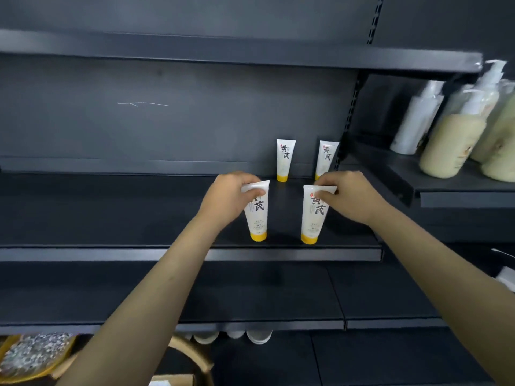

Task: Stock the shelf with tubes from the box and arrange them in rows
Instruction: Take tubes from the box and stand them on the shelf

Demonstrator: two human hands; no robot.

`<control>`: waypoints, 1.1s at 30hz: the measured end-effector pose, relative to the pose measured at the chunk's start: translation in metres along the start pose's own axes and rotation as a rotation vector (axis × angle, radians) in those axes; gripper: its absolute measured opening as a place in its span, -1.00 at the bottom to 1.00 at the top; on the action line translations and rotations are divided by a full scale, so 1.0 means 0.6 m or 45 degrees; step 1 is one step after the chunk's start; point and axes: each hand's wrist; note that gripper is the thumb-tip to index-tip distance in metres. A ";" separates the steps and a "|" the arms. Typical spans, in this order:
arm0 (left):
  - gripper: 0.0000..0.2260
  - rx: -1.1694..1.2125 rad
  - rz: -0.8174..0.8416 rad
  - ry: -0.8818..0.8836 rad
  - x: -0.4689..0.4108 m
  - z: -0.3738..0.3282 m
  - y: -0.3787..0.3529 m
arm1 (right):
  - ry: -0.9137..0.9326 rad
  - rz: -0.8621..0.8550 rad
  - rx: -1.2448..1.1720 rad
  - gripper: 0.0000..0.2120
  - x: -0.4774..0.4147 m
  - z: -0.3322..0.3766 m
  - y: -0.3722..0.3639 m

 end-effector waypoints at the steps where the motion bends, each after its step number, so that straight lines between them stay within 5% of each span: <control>1: -0.91 0.004 -0.004 0.012 -0.025 0.016 0.004 | 0.005 0.020 0.019 -0.88 -0.028 -0.001 -0.011; 17: -0.88 -0.170 0.072 0.083 -0.263 0.203 0.062 | 0.019 0.218 -0.013 -0.90 -0.296 0.017 -0.135; 25: -0.80 -0.284 0.286 -0.040 -0.289 0.248 0.092 | 0.165 0.382 0.097 -0.87 -0.334 0.021 -0.144; 29: -0.68 0.055 0.268 0.121 -0.287 0.263 0.099 | 0.025 0.354 -0.077 -0.81 -0.335 0.016 -0.159; 33: -0.79 0.401 0.224 0.341 -0.269 0.304 0.070 | -0.240 0.252 -0.565 -0.76 -0.309 0.012 -0.190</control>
Point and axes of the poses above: each hand's wrist, its own x-axis away from the middle knuckle, its own y-axis out of the back of the hand, z = x × y, and after that the axes turned 7 degrees about x, right-handed
